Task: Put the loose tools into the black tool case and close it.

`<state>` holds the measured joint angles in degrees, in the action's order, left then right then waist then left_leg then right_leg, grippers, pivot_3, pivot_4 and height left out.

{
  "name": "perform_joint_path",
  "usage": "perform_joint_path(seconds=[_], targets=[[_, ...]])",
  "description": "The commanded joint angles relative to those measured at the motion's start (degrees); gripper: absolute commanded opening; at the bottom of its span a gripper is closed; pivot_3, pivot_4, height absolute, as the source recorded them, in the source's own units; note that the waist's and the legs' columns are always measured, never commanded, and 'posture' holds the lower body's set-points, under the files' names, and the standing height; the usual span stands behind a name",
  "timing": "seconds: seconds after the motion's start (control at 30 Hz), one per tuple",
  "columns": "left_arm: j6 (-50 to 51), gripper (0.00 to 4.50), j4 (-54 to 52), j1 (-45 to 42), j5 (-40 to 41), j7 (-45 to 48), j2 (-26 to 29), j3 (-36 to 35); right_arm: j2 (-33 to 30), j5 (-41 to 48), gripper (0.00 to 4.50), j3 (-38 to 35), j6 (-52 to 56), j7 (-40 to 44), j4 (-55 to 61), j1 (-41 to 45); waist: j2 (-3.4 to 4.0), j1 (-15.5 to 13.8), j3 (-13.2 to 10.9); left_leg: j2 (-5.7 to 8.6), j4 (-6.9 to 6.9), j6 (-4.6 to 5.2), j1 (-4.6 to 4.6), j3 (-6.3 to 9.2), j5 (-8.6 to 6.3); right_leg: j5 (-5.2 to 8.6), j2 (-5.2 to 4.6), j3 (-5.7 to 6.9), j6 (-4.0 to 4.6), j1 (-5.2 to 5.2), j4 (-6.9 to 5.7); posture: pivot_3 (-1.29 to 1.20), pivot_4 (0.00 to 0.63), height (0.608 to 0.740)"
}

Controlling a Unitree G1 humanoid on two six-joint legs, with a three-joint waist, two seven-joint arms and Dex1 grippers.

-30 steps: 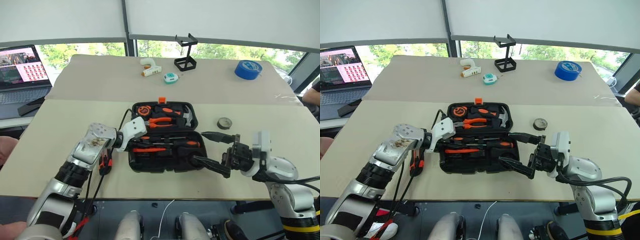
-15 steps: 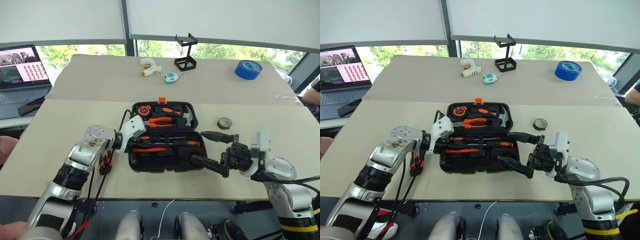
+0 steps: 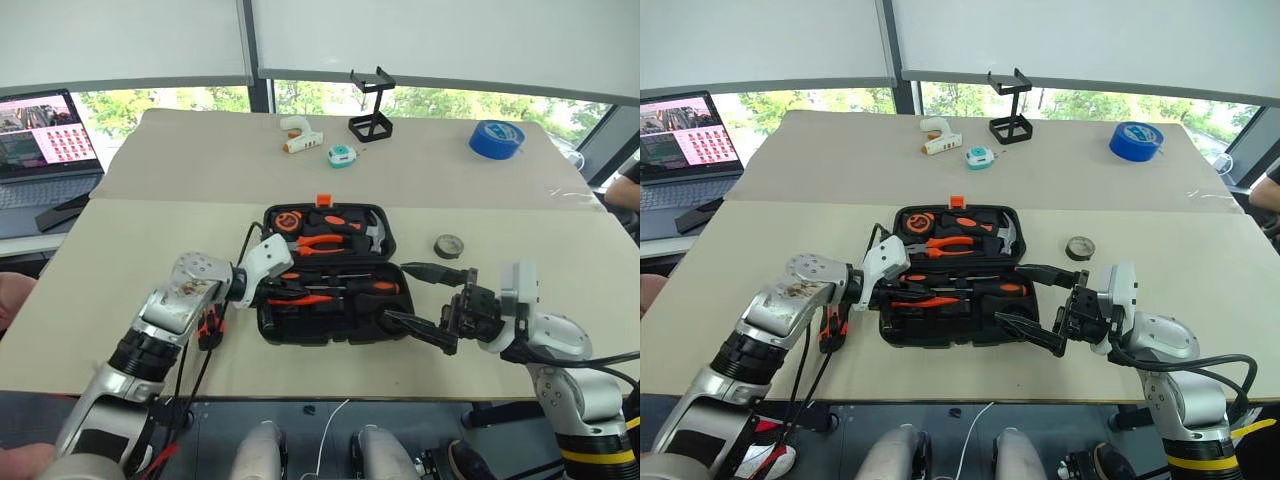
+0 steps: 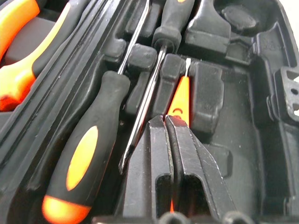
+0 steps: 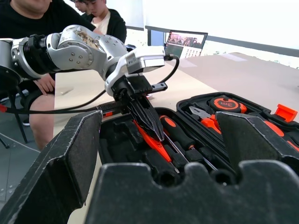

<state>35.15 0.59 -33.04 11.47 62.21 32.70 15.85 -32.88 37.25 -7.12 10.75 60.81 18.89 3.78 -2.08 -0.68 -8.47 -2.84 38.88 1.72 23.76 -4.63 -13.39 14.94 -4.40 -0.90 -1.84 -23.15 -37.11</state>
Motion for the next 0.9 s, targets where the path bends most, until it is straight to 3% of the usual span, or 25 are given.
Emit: perform_joint_path(seconds=[0.03, 0.4, 0.67, 0.83, 0.9], targets=[[-0.2, 0.13, -1.5, 0.6, -0.3, 0.2, 0.3, 1.0, 0.2, 0.3, 4.50, -0.7, -0.8, -0.3, 0.7, 0.8, 0.00, 0.0, 0.0, 0.00, 0.00, 0.00, 0.00, 0.00, 0.00, 0.00, 0.00, 0.00, 0.00, 0.00, 0.00, 0.00, 0.150, 0.740], [-0.5, 0.13, -2.0, 4.9, -2.9, -2.3, 0.7, 4.1, 0.8, 0.0, 4.50, -0.4, -1.0, -0.5, 0.3, 1.2, 0.03, 0.0, 0.0, -0.01, -0.01, 0.00, -0.08, 0.01, 0.00, 0.00, 0.00, -0.01, 0.00, 0.06, 0.00, 0.00, 0.150, 0.740], [-2.6, 0.13, -0.8, 6.8, -1.2, -5.1, 0.1, 0.4, 0.7, 0.0, 4.50, -1.0, -1.2, 0.0, -0.3, 1.4, 0.10, 0.0, 0.1, -0.01, -0.08, 0.00, -0.49, 0.00, -0.01, 0.01, -0.01, -0.03, 0.01, 0.40, 0.03, 0.00, 0.150, 0.740], [-9.4, 0.13, -6.2, 10.7, 6.6, -5.8, -1.2, -11.8, -0.9, 0.4, 4.50, -3.2, -2.3, 2.3, -1.8, 1.1, 0.13, 0.5, 0.1, -0.07, -0.13, 0.00, -0.51, 0.00, -0.01, 0.01, -0.01, -0.06, 0.03, 0.37, 0.03, 0.00, 0.150, 0.740], [-12.3, 0.62, -11.1, 14.6, 11.5, -5.2, -0.4, -19.9, -2.8, 0.6, 4.50, -5.6, -3.7, 4.9, -3.7, 0.9, 0.13, 0.6, 0.1, -0.08, -0.14, 0.00, -0.38, -0.01, -0.01, 0.01, -0.01, -0.06, 0.04, 0.22, 0.01, 0.00, 0.150, 0.740]])
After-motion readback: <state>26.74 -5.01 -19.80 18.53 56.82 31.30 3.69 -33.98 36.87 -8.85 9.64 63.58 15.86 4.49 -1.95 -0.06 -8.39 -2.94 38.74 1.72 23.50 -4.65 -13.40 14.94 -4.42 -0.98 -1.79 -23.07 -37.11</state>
